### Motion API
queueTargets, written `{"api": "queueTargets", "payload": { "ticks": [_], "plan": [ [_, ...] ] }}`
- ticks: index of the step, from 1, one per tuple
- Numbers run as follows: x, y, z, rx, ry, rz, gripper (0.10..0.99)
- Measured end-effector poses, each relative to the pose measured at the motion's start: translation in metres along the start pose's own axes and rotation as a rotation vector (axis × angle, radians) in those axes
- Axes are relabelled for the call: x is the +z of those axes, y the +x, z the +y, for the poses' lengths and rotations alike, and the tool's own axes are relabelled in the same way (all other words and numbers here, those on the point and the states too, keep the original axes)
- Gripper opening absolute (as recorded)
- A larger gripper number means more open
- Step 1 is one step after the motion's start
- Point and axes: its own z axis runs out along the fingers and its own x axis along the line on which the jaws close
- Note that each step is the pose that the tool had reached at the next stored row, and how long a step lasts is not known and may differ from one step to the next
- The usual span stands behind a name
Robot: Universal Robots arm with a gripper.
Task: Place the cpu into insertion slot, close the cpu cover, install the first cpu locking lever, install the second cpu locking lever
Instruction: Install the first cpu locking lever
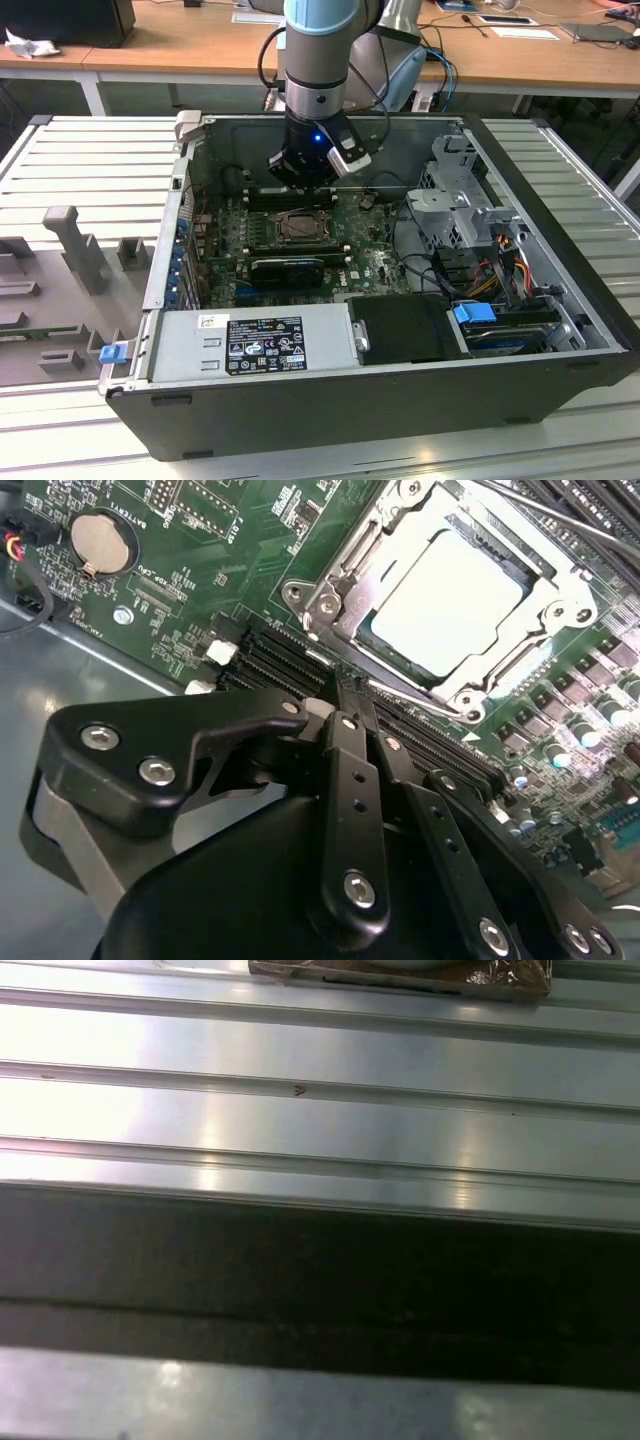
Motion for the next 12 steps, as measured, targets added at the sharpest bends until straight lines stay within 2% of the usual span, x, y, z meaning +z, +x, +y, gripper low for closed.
{"api": "queueTargets", "payload": {
  "ticks": [5, 12],
  "plan": [
    [0.0048, -0.0017, -0.0006, 0.000, 0.000, -0.0002, 0.106],
    [0.0063, -0.0018, -0.0018, 0.000, 0.004, 0.0000, 0.106]
  ]
}}
